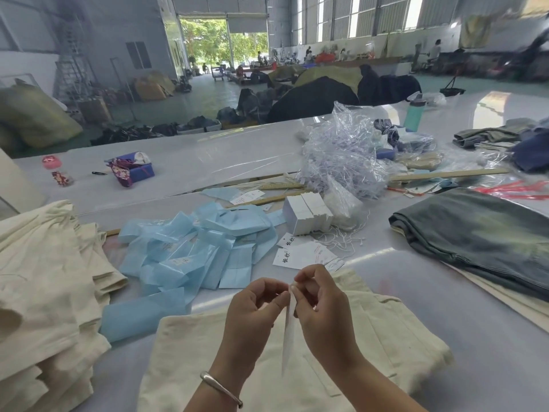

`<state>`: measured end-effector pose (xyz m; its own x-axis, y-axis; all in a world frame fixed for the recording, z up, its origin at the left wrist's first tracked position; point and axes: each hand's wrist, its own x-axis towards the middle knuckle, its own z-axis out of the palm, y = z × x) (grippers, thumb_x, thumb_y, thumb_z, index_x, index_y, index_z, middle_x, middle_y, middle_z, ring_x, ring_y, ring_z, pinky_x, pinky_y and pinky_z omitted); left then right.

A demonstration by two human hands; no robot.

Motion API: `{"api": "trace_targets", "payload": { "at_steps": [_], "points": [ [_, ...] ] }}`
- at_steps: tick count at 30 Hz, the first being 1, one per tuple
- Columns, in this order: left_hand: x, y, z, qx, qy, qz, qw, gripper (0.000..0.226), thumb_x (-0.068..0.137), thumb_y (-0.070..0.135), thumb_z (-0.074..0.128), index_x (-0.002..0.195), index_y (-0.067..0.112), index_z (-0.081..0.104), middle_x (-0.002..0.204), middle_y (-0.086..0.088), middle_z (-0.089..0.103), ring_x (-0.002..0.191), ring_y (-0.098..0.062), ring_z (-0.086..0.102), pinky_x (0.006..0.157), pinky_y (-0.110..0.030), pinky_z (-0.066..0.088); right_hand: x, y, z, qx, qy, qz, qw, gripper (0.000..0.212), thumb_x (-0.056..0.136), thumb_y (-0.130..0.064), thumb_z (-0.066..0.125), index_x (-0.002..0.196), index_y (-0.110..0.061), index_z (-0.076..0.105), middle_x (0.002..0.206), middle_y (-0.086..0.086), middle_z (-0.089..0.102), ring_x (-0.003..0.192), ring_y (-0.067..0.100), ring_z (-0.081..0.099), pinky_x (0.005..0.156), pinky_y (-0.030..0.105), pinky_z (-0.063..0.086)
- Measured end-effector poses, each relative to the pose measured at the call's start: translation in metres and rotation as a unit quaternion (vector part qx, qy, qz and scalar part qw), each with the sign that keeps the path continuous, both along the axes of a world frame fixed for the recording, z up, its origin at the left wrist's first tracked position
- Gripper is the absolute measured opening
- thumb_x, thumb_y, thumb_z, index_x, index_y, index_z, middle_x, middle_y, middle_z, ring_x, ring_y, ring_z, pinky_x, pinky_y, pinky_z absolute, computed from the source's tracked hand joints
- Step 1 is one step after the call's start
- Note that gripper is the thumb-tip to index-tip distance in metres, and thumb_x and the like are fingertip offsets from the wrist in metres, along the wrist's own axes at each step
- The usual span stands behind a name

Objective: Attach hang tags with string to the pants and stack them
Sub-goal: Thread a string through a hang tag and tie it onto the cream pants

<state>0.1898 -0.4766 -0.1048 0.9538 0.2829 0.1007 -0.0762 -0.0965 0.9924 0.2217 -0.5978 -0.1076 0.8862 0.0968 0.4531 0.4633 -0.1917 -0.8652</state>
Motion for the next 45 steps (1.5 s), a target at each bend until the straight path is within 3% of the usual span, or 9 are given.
{"api": "trace_targets", "payload": {
  "at_steps": [5, 9, 18, 26, 31, 34, 37, 41, 45],
  "points": [
    [0.010, -0.020, 0.000, 0.065, -0.008, 0.036, 0.997, 0.019, 0.087, 0.001, 0.065, 0.079, 0.017, 0.071, 0.075, -0.001, 0.071, 0.072, -0.012, 0.064, 0.065, -0.026, 0.051, 0.016, -0.021, 0.000, -0.029, 0.016, 0.040, 0.999, 0.027, 0.084, 0.002, 0.064, 0.086, -0.023, 0.052, 0.061, -0.004, 0.063, 0.055, 0.013, 0.060, 0.054, 0.037, 0.052],
    [0.018, -0.041, 0.003, 0.085, -0.014, 0.035, 0.996, 0.014, 0.089, 0.002, 0.064, 0.087, 0.015, 0.070, 0.081, -0.002, 0.072, 0.079, -0.021, 0.068, 0.077, -0.045, 0.055, 0.028, -0.037, -0.001, 0.074, 0.105, 0.059, 0.990, 0.025, 0.084, 0.007, 0.061, 0.084, -0.017, 0.054, 0.064, 0.002, 0.064, 0.052, 0.009, 0.059, 0.052, 0.024, 0.050],
    [0.032, -0.077, -0.006, 0.229, -0.031, 0.113, 0.966, 0.021, 0.082, 0.001, 0.069, 0.077, 0.021, 0.066, 0.073, 0.013, 0.068, 0.071, -0.005, 0.063, 0.060, -0.011, 0.043, 0.049, -0.070, -0.014, 0.158, 0.227, 0.151, 0.949, 0.023, 0.084, 0.018, 0.051, 0.090, -0.003, 0.054, 0.061, 0.006, 0.058, 0.053, 0.012, 0.052, 0.050, 0.020, 0.044],
    [0.037, -0.081, -0.005, 0.340, 0.020, 0.103, 0.935, 0.017, 0.097, 0.012, 0.051, 0.081, 0.018, 0.050, 0.075, 0.007, 0.054, 0.073, -0.011, 0.050, 0.064, -0.023, 0.040, 0.070, -0.095, -0.008, -0.041, 0.173, 0.131, 0.975, 0.034, 0.077, 0.010, 0.054, 0.089, -0.021, 0.061, 0.071, -0.006, 0.065, 0.055, 0.017, 0.051, 0.061, 0.034, 0.048],
    [0.053, -0.094, 0.011, 0.384, 0.008, 0.099, 0.918, 0.019, 0.099, 0.019, 0.050, 0.080, 0.022, 0.046, 0.073, 0.008, 0.049, 0.071, -0.012, 0.046, 0.067, -0.030, 0.040, 0.088, -0.120, 0.010, 0.021, 0.199, 0.184, 0.962, 0.044, 0.082, 0.008, 0.056, 0.103, -0.029, 0.067, 0.063, 0.018, 0.057, 0.049, 0.015, 0.049, 0.053, 0.019, 0.041],
    [0.065, -0.111, 0.017, 0.380, -0.012, 0.084, 0.921, 0.019, 0.098, 0.017, 0.052, 0.080, 0.022, 0.048, 0.073, 0.009, 0.052, 0.072, -0.009, 0.049, 0.064, -0.023, 0.039, 0.095, -0.129, 0.018, 0.036, 0.216, 0.231, 0.948, 0.034, 0.083, 0.004, 0.063, 0.106, -0.022, 0.065, 0.087, 0.007, 0.071, 0.052, 0.016, 0.058, 0.049, 0.023, 0.043],
    [0.078, -0.128, 0.016, 0.367, -0.025, 0.077, 0.927, 0.019, 0.097, 0.015, 0.053, 0.079, 0.020, 0.050, 0.072, 0.010, 0.053, 0.073, -0.007, 0.050, 0.063, -0.017, 0.037, 0.103, -0.144, 0.021, 0.055, 0.270, 0.255, 0.927, 0.011, 0.086, 0.002, 0.065, 0.091, -0.008, 0.068, 0.071, 0.008, 0.070, 0.052, 0.022, 0.063, 0.045, 0.025, 0.045],
    [0.092, -0.147, -0.001, 0.339, -0.015, 0.051, 0.939, 0.012, 0.095, 0.015, 0.056, 0.083, 0.016, 0.056, 0.074, 0.010, 0.056, 0.072, -0.007, 0.050, 0.064, -0.017, 0.038, 0.118, -0.170, 0.013, 0.013, 0.267, 0.185, 0.946, 0.010, 0.085, -0.004, 0.068, 0.076, -0.005, 0.070, 0.056, 0.007, 0.061, 0.045, 0.015, 0.053, 0.046, 0.025, 0.042],
    [0.101, -0.158, -0.037, 0.322, 0.051, 0.037, 0.945, 0.005, 0.093, 0.019, 0.059, 0.095, 0.020, 0.064, 0.084, 0.010, 0.063, 0.072, -0.004, 0.053, 0.070, -0.018, 0.043, 0.138, -0.200, 0.006, -0.185, 0.076, -0.036, 0.979, 0.008, 0.083, -0.014, 0.070, 0.075, -0.015, 0.071, 0.061, -0.005, 0.057, 0.057, 0.013, 0.049, 0.056, 0.028, 0.036]
  ]
}}
